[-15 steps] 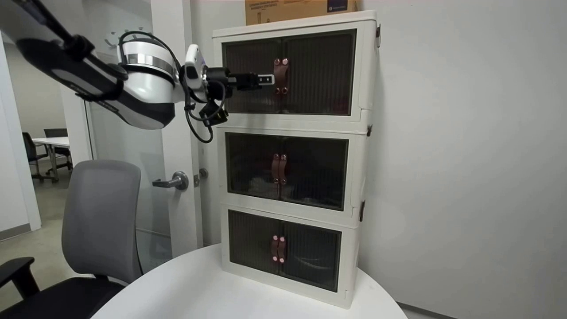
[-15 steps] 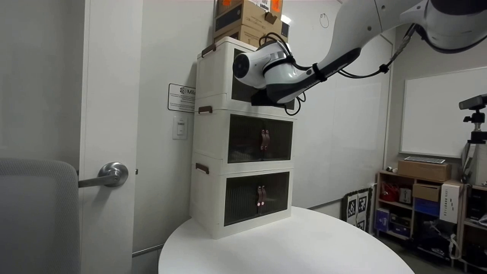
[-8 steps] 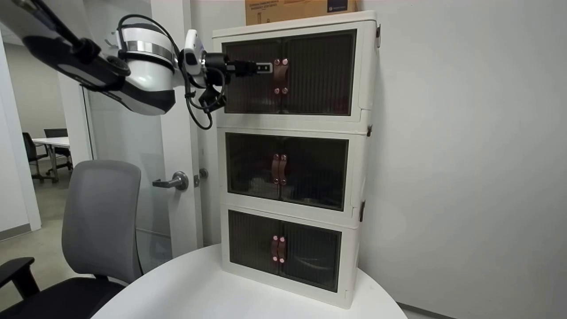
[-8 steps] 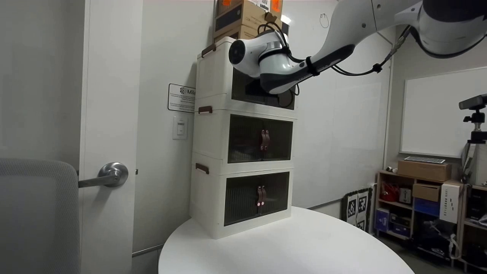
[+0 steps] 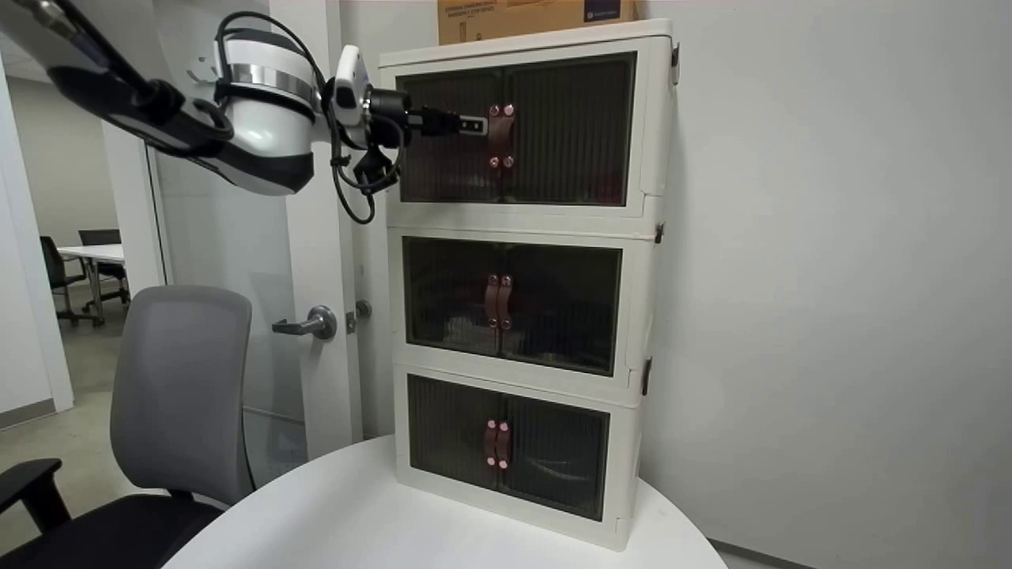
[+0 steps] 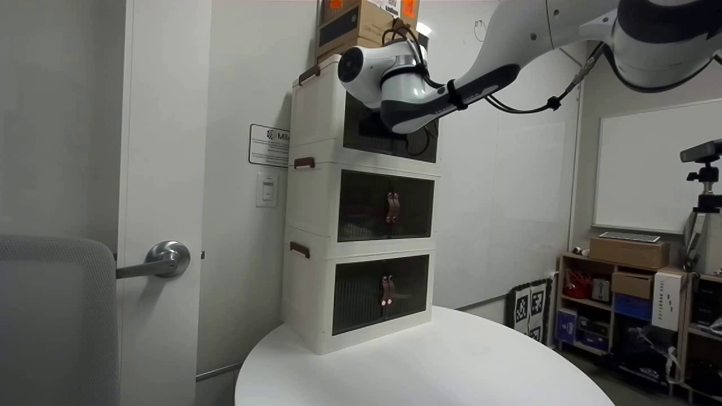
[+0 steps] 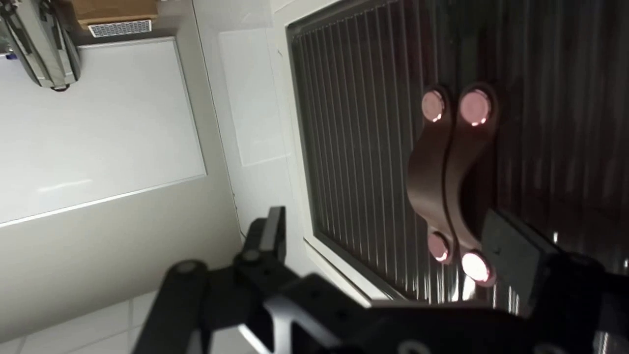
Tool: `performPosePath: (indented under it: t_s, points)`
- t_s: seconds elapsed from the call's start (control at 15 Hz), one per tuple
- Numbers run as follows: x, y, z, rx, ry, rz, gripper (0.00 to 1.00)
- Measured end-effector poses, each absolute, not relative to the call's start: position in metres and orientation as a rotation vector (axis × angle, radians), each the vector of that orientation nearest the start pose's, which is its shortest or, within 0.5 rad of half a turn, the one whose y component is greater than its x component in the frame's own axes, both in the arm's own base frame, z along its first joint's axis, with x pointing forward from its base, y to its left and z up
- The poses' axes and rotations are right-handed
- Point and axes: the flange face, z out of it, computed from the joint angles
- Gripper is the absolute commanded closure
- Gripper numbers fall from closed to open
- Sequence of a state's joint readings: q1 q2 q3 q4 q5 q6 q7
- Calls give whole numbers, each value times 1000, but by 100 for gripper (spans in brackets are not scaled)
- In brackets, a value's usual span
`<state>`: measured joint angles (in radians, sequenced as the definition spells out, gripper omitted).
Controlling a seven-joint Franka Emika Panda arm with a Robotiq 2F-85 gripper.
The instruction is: Open the left and right door of the first cabinet
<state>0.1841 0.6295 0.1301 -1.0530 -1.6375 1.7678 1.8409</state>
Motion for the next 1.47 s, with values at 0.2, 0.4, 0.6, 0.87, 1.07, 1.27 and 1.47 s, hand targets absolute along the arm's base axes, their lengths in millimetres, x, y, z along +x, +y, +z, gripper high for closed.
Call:
performPosePath:
  t_s: [0.2,0.4,0.6,0.87,1.07,1.27,1.47]
  points:
    - [752,108,567,1573,-1113,1621,0]
    - [756,102,566,1587,-1119,1594,26]
    - [758,102,565,1593,-1118,1591,51]
    - [759,105,566,1615,-1106,1609,81]
    - [761,108,567,1640,-1091,1632,99]
    - [763,109,568,1665,-1076,1654,100]
    - [763,109,568,1665,-1076,1653,99]
